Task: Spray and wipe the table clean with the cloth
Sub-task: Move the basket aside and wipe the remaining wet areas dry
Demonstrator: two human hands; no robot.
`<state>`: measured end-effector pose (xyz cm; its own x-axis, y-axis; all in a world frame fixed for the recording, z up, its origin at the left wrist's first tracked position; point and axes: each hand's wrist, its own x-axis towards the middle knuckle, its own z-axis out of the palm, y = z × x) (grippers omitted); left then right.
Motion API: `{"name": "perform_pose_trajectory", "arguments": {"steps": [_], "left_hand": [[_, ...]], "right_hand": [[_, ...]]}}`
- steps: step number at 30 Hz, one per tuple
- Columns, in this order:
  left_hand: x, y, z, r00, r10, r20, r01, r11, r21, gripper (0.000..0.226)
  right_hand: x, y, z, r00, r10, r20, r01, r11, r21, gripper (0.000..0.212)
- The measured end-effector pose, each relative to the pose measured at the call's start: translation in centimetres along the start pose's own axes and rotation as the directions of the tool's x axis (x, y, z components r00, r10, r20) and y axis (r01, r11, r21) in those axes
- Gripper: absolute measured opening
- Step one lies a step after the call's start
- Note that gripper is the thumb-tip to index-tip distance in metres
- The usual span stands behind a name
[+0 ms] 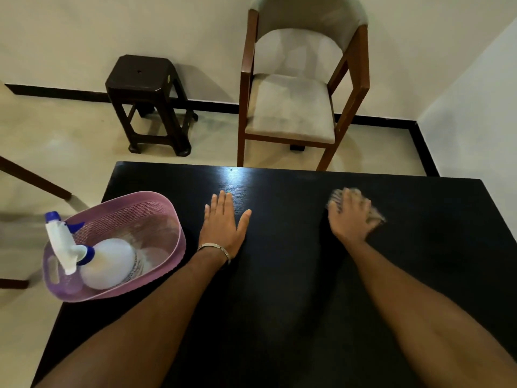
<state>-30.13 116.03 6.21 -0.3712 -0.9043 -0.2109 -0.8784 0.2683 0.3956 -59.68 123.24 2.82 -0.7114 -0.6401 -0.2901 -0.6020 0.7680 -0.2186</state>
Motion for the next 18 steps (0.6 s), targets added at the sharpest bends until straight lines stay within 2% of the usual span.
{"name": "perform_pose_trajectory", "arguments": {"steps": [3, 6, 9, 11, 12, 14, 16, 18], "left_hand": [[0.6, 0.1, -0.1, 1.0, 0.006, -0.028, -0.006, 1.0, -0.004, 0.074], [0.5, 0.4, 0.3, 0.999, 0.008, -0.036, -0.008, 1.0, -0.004, 0.073], [0.2, 1.5, 0.9, 1.0, 0.02, -0.023, -0.021, 0.999, -0.03, 0.07], [-0.1, 2.6, 1.5, 0.999, 0.04, -0.024, -0.041, 0.999, -0.031, 0.07], [-0.3, 3.1, 1.9, 0.999, 0.049, -0.023, -0.05, 0.998, -0.031, 0.07], [-0.7, 4.2, 2.6, 0.997, 0.074, -0.004, -0.074, 0.997, -0.035, 0.07], [-1.3, 5.3, 3.2, 0.993, 0.114, 0.016, -0.113, 0.993, -0.035, 0.07], [-1.9, 6.2, 3.5, 0.989, 0.148, 0.029, -0.147, 0.988, -0.04, 0.071]], "right_hand": [[-0.2, -6.7, 1.9, 0.952, -0.299, 0.066, 0.303, 0.951, -0.058, 0.064], [-4.1, -11.4, 3.9, 0.823, -0.543, 0.165, 0.563, 0.819, -0.111, 0.063], [-9.0, -9.7, 5.2, 0.665, -0.707, 0.242, 0.743, 0.66, -0.114, 0.063], [-10.8, -5.4, 4.9, 0.612, -0.752, 0.244, 0.785, 0.614, -0.076, 0.063], [-11.2, -2.6, 4.4, 0.631, -0.744, 0.221, 0.771, 0.633, -0.072, 0.063], [-10.7, 3.8, 2.6, 0.765, -0.627, 0.149, 0.642, 0.762, -0.088, 0.062], [-10.1, 11.1, 0.0, 0.929, -0.363, 0.075, 0.369, 0.923, -0.109, 0.062], [-9.8, 19.3, -2.1, 0.999, -0.04, 0.032, 0.042, 0.997, -0.06, 0.063]]}}
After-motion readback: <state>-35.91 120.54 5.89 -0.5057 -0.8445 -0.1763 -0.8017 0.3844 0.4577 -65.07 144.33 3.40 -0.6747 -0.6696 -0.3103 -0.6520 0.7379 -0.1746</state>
